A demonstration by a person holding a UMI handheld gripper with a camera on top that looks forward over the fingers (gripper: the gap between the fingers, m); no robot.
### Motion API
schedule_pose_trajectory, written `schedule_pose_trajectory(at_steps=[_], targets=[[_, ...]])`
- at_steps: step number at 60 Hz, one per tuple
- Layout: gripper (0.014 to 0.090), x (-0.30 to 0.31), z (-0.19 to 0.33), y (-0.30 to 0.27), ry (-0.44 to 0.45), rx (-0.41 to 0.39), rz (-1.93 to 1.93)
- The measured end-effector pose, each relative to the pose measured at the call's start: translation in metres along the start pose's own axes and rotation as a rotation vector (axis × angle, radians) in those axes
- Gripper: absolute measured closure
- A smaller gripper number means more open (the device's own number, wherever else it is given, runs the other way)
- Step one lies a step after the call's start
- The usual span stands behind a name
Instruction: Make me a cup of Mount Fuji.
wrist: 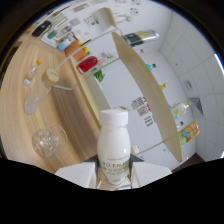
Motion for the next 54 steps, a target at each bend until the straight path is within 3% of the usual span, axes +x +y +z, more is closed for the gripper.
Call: schedule_pose_trajectory(at_steps=[4,20,40,54], targets=[[0.0564,0.006,-0.003,0.000,0.007,0.025,0.182],[0.0564,-0.038,0.019,0.046,-0.068,-0.051,0.853],[0.0554,-0.093,0.029,0.075,-0.153,-0.139,1.087],[0.0541,-0.096,0.017,0.081,-0.138,-0.158,1.128]])
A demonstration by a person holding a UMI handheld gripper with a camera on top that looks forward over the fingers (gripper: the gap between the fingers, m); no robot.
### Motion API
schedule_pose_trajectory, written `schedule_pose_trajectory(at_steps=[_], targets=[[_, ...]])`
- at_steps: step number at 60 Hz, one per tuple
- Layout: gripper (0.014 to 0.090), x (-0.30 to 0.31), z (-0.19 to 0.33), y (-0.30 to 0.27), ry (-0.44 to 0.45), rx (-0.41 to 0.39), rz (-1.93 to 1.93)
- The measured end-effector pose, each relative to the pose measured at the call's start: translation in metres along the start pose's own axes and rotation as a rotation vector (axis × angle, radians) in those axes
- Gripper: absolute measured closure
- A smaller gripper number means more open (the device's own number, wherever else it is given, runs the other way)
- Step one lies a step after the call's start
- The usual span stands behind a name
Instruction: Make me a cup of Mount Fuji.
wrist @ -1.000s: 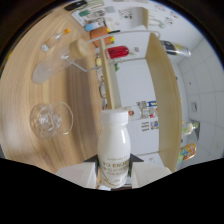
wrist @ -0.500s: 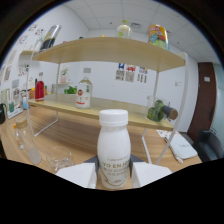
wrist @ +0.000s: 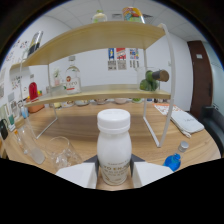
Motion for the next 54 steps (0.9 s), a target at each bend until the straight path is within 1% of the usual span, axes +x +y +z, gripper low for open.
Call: schedule_pose_trajectory(at_steps=[6,9,14,17,19,20,23,34,47,51,54], targets=[[0.0538,0.002,-0.006,0.004,0.030,-0.019,-0.019],[0.0523,0.002,-0.006,0.007,0.042,-0.042,-0.023],[0.0403,0.005,-0.013,0.006,0.070,-0.079,-0.003],[0.0294,0.006,-0.020,0.007,0.095,-0.114,0.005],[0.0205,0.004,-0.027,0.004,0.100,-0.127,0.013],[0.0180,0.003,-0.030,0.002,0.103,-0.130,0.016],[0.0203,0.000,-0.041,-0.004,0.115,-0.136,0.024],[0.0198,-0.021,-0.088,-0.026,0.161,-0.168,0.024],[0.0203,-0.068,-0.124,-0.020,0.165,-0.226,0.026],[0.0187,-0.081,-0.130,-0.019,0.164,-0.231,0.013],[0.0189,-0.089,-0.133,-0.018,0.158,-0.234,0.001]])
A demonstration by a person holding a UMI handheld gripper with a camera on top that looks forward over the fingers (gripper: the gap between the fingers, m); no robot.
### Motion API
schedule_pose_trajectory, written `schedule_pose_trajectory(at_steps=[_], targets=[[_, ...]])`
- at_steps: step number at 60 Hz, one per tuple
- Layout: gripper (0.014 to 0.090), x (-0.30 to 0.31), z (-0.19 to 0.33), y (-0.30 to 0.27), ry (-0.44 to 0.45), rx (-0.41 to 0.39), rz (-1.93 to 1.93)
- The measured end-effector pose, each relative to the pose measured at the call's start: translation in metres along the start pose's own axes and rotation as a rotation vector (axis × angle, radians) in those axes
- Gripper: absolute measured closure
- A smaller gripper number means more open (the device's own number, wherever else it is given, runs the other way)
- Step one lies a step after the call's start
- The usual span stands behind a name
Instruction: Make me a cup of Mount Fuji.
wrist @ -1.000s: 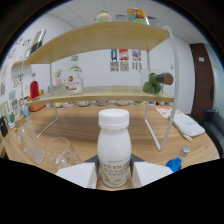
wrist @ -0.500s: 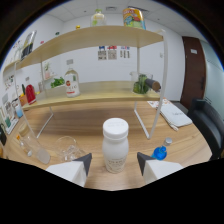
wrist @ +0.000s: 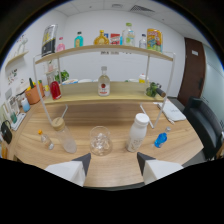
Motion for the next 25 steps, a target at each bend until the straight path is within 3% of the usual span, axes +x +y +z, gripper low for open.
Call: schedule_pose_trajectory(at_steps=[25], targets=[[0.0186,-0.025,-0.005,-0.003,-0.024,0.003,-0.022]])
